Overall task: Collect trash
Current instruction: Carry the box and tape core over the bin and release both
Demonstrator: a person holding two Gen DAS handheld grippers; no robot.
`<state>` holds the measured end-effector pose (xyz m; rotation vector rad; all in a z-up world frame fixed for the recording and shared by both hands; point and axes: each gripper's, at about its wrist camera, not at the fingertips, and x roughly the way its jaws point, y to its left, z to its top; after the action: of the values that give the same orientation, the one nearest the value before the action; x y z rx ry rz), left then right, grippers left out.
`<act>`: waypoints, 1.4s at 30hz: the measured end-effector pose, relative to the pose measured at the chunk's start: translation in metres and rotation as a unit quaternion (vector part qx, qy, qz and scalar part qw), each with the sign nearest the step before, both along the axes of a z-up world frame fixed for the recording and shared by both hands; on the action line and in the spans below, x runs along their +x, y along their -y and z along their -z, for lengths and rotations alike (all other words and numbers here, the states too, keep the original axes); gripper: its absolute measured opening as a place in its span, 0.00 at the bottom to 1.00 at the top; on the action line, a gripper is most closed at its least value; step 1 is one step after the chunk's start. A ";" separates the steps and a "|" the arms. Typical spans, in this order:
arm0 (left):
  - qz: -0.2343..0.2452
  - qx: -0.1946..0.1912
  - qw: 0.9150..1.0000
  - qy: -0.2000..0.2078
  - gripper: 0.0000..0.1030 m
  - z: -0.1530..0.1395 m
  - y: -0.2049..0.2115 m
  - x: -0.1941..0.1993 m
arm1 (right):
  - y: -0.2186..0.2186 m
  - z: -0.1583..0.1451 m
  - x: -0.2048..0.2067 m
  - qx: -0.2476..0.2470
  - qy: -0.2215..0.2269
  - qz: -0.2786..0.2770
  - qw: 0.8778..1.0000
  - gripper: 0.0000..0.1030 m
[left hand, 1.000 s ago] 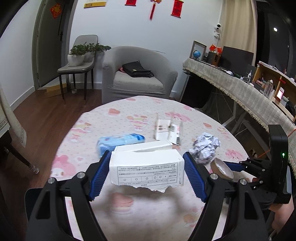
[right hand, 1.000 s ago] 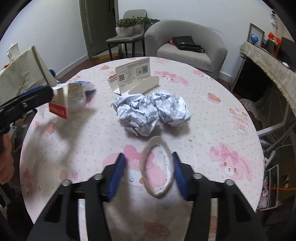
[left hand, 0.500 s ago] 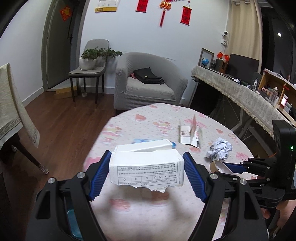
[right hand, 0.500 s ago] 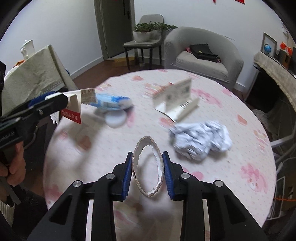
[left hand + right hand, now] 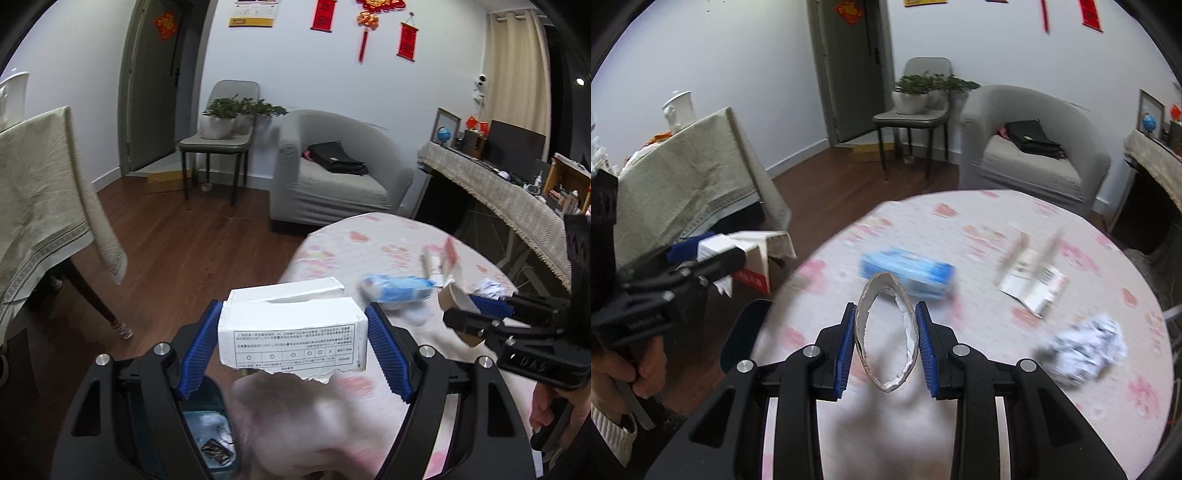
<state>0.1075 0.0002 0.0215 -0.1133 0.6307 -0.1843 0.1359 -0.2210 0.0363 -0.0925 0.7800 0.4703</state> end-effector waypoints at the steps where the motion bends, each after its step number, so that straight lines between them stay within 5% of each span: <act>1: -0.003 0.002 1.000 -0.003 0.77 0.002 -0.005 -0.001 | -0.007 -0.001 0.000 0.001 0.001 -0.005 1.000 0.31; 18: -0.073 0.011 0.991 -0.108 0.77 0.078 -0.119 -0.006 | -0.142 0.017 -0.002 -0.002 -0.021 -0.099 0.995 0.31; 32: -0.065 0.040 0.970 -0.231 0.77 0.166 -0.150 -0.012 | -0.215 0.051 -0.001 -0.023 -0.065 -0.141 0.988 0.31; 42: -0.079 0.029 0.962 -0.261 0.83 0.182 -0.178 -0.019 | -0.244 0.074 0.001 -0.040 -0.086 -0.153 0.984 0.31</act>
<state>0.0882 0.1778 -0.1600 -0.1575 1.1473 0.0241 0.1367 0.0234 -0.0376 -0.2515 0.9593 0.7460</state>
